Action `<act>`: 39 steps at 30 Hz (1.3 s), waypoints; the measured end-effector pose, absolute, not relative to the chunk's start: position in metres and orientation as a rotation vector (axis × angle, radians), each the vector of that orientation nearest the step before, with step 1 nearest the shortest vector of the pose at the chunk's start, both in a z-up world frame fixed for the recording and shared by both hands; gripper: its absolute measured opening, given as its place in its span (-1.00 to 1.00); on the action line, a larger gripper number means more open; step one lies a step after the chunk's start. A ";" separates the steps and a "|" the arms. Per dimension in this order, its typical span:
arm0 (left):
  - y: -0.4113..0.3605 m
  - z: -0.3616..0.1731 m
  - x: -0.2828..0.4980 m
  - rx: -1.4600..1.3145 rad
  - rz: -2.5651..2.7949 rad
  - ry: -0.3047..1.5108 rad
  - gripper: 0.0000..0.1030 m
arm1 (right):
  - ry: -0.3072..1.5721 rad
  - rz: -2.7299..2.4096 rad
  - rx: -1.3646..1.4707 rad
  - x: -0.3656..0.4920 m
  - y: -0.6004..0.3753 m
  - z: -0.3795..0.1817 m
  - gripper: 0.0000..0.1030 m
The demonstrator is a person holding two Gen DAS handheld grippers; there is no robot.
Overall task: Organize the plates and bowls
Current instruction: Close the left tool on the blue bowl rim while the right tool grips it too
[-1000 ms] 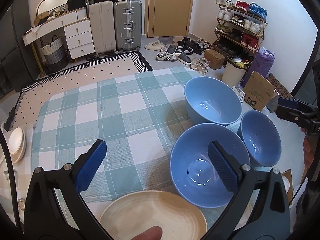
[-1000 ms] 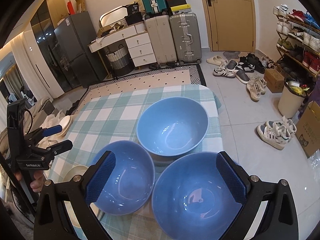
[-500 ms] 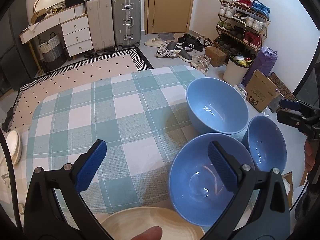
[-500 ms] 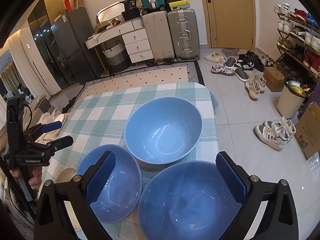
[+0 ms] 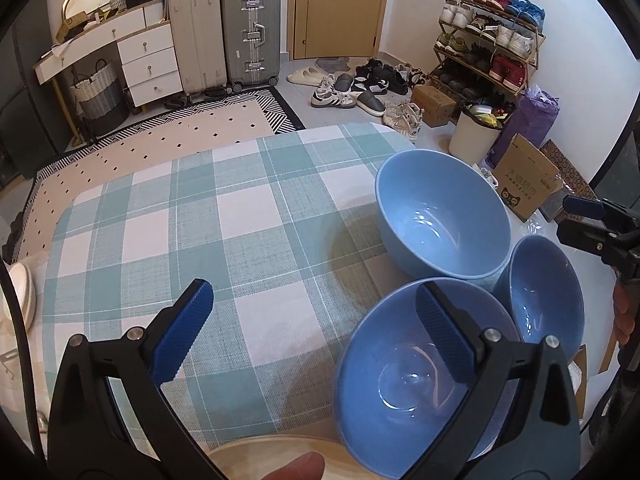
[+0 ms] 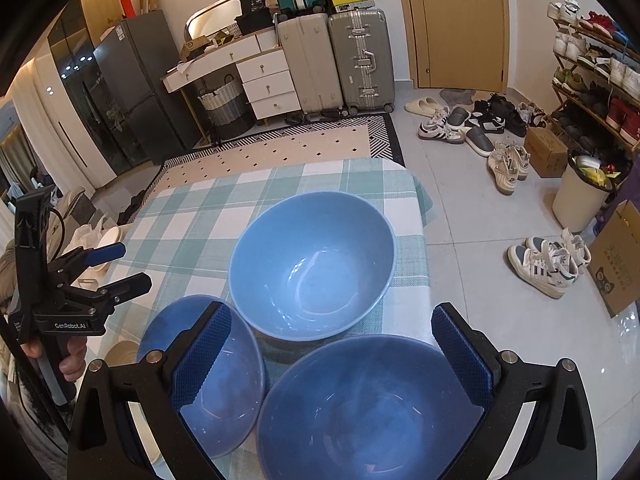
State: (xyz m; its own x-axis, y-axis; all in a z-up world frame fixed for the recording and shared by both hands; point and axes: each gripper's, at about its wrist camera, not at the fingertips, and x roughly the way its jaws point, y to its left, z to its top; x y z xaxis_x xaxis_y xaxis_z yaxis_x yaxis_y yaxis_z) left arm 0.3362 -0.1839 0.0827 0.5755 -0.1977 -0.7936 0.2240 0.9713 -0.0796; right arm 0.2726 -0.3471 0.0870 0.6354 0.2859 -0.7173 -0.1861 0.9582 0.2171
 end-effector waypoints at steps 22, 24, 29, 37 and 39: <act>-0.227 0.052 0.381 0.049 -0.283 0.979 0.95 | 0.931 0.235 0.136 0.317 -0.365 0.049 0.98; -0.232 0.049 0.385 0.048 -0.294 0.982 0.95 | 0.938 0.239 0.132 0.320 -0.366 0.046 0.98; -0.241 0.042 0.396 0.046 -0.305 1.001 0.95 | 0.950 0.246 0.136 0.328 -0.367 0.040 0.98; -0.248 0.031 0.407 0.037 -0.322 1.032 0.80 | 0.968 0.250 0.129 0.342 -0.366 0.029 0.97; -0.250 0.029 0.408 0.039 -0.330 1.031 0.75 | 0.969 0.253 0.126 0.344 -0.366 0.027 0.95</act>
